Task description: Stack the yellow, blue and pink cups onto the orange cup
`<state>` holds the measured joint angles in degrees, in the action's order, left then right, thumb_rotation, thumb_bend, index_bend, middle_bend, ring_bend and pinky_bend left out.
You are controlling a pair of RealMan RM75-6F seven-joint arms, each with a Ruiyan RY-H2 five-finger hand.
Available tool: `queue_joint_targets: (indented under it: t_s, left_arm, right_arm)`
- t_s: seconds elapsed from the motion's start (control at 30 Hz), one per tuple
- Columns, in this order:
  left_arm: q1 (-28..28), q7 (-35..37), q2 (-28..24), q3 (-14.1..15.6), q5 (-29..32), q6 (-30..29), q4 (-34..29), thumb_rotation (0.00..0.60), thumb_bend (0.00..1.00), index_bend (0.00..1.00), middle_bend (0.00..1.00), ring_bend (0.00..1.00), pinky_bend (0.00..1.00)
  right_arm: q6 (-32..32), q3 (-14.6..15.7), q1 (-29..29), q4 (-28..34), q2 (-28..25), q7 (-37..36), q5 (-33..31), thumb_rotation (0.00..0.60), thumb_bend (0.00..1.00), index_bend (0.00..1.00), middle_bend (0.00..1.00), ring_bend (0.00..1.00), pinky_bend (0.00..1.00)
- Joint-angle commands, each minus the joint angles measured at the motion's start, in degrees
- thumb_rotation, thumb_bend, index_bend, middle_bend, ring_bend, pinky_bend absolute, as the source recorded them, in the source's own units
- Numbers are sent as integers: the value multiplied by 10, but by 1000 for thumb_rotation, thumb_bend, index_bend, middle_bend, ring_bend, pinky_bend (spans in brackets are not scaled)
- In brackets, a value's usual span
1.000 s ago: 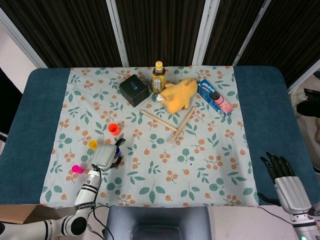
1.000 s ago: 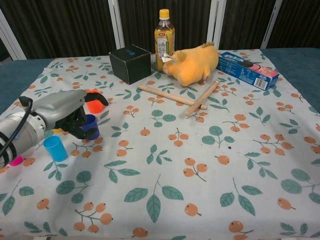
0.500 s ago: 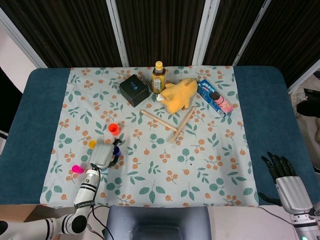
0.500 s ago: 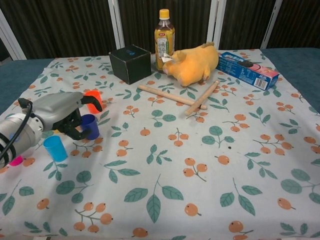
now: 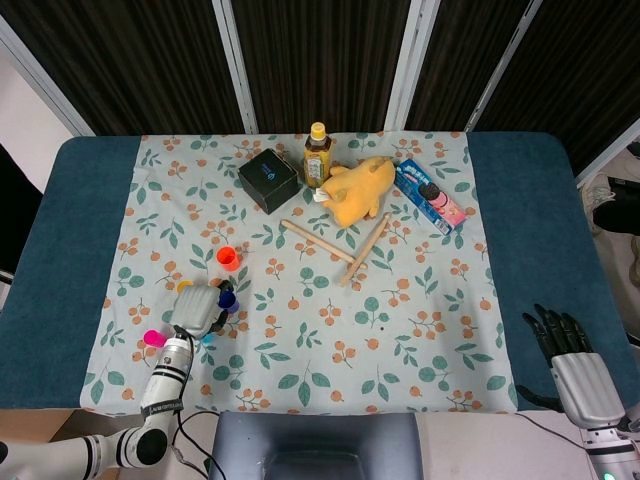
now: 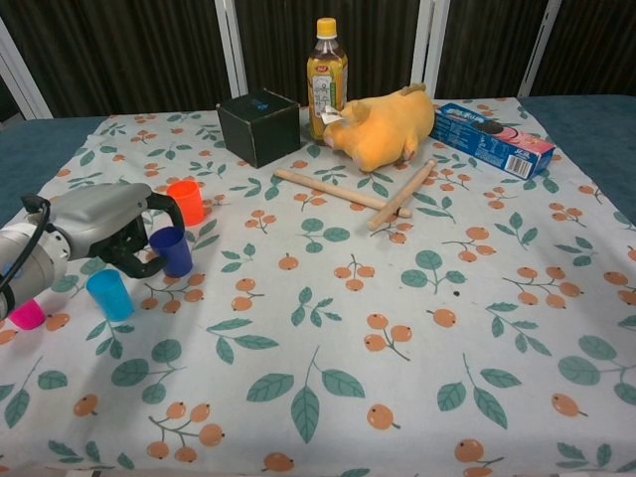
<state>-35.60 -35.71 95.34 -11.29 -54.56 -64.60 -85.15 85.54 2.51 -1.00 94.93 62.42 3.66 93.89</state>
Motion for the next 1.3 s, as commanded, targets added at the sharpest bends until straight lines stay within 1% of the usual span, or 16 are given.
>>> queue_joint_targets:
  t_s: [0.03, 0.1, 0.2, 0.27, 0.37, 0.5, 0.6, 0.7, 0.8, 1.03, 1.3]
  left_arm:
    - [-2, -1, -1, 2, 2, 1, 2, 600, 376, 399, 1000, 1000, 1000]
    - [-3, 1, -1, 2, 1, 0, 3, 600, 374, 418, 1000, 1000, 1000]
    - [-3, 9, -3, 1, -5, -3, 1, 600, 371, 471, 1000, 1000, 1000]
    - [-3, 22, -6, -6, -14, -10, -5, 600, 369, 489, 1000, 1000, 1000]
    - [-9, 44, -10, -29, -30, -27, -14, 600, 367, 505, 1000, 1000, 1000]
    - [-26, 50, -11, -69, -38, -48, -13, 600, 368, 516, 1000, 1000, 1000]
    - [-45, 38, -8, -96, -26, -52, 4, 600, 369, 515, 1000, 1000, 1000]
    - [-62, 27, 1, -111, -12, -50, 33, 600, 370, 515, 1000, 1000, 1000]
    - [-73, 22, 12, -113, 4, -41, 61, 600, 371, 516, 1000, 1000, 1000]
    - [-86, 29, 45, -100, 24, -16, 129, 600, 370, 514, 1000, 1000, 1000]
    - [-91, 25, 64, -80, 21, -8, 166, 600, 373, 512, 1000, 1000, 1000]
  right_arm:
    - [0, 0, 0, 0, 0, 0, 0, 600, 107, 0, 0, 0, 0]
    - [0, 0, 0, 0, 0, 0, 0, 600, 107, 0, 0, 0, 0]
    - [1, 0, 0, -1, 0, 0, 1, 600, 107, 0, 0, 0, 0]
    - [2, 1, 1, -1, 0, -1, 2, 600, 107, 0, 0, 0, 0]
    - [3, 1, 1, -1, -1, -3, 2, 600, 107, 0, 0, 0, 0]
    - [3, -1, 1, -2, -2, -6, -1, 600, 107, 0, 0, 0, 0]
    - [2, -2, 1, -1, -3, -8, -4, 600, 107, 0, 0, 0, 0]
    - [2, -4, 1, -2, -3, -8, -7, 600, 107, 0, 0, 0, 0]
    - [1, -6, 0, -1, -3, -7, -11, 600, 107, 0, 0, 0, 0]
    - [-4, -9, -1, 0, -3, -5, -19, 600, 107, 0, 0, 0, 0]
    - [-2, -9, -1, 0, -4, -8, -20, 600, 107, 0, 0, 0, 0]
